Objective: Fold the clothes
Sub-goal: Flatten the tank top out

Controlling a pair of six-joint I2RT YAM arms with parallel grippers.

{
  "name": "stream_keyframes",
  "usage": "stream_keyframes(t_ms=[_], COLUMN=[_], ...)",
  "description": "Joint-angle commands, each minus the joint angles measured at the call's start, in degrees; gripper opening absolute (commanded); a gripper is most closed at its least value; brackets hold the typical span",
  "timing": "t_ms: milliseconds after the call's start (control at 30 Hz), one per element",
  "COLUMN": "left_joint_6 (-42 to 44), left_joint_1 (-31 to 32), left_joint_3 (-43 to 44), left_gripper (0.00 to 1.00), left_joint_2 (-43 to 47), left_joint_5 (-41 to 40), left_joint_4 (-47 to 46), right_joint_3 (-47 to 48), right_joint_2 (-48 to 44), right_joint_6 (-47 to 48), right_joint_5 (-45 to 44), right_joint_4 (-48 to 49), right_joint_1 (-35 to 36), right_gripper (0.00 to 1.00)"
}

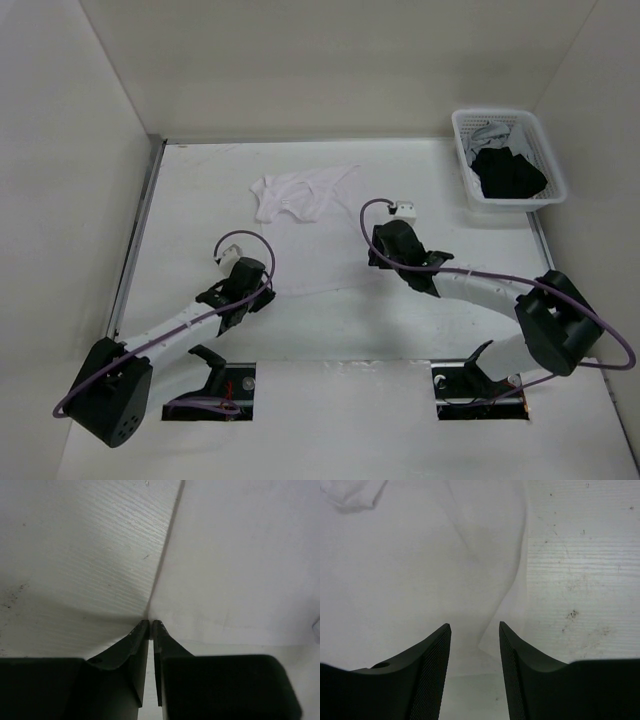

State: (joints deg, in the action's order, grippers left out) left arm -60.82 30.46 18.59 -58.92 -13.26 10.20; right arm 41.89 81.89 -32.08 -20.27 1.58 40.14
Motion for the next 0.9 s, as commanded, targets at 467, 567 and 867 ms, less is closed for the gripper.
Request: stream_keyframes(t_ms=[467, 567, 867], left_joint_6=[1.84, 2.11, 2.11], left_joint_1=[-0.44, -0.44, -0.62], left_joint_3=[-1.1, -0.75, -1.1], left_gripper=[0.24, 0.22, 0.08], left_joint_2=[0.47, 0.12, 0.73], left_joint_5=[2.36, 2.71, 3.24], left_joint_4=[-2.64, -2.38, -2.37], right_joint_3=[6.97, 8.03, 9.61], right_joint_2=[6.79, 7.67, 11.27], right_joint_6=[3.42, 4.3, 4.56], right_joint_5=[-10.75, -11.1, -10.75], right_joint_4=[-10.73, -10.73, -11.08], right_joint_1=[7.1, 7.1, 7.1], right_gripper=[0.49, 0.48, 0.38])
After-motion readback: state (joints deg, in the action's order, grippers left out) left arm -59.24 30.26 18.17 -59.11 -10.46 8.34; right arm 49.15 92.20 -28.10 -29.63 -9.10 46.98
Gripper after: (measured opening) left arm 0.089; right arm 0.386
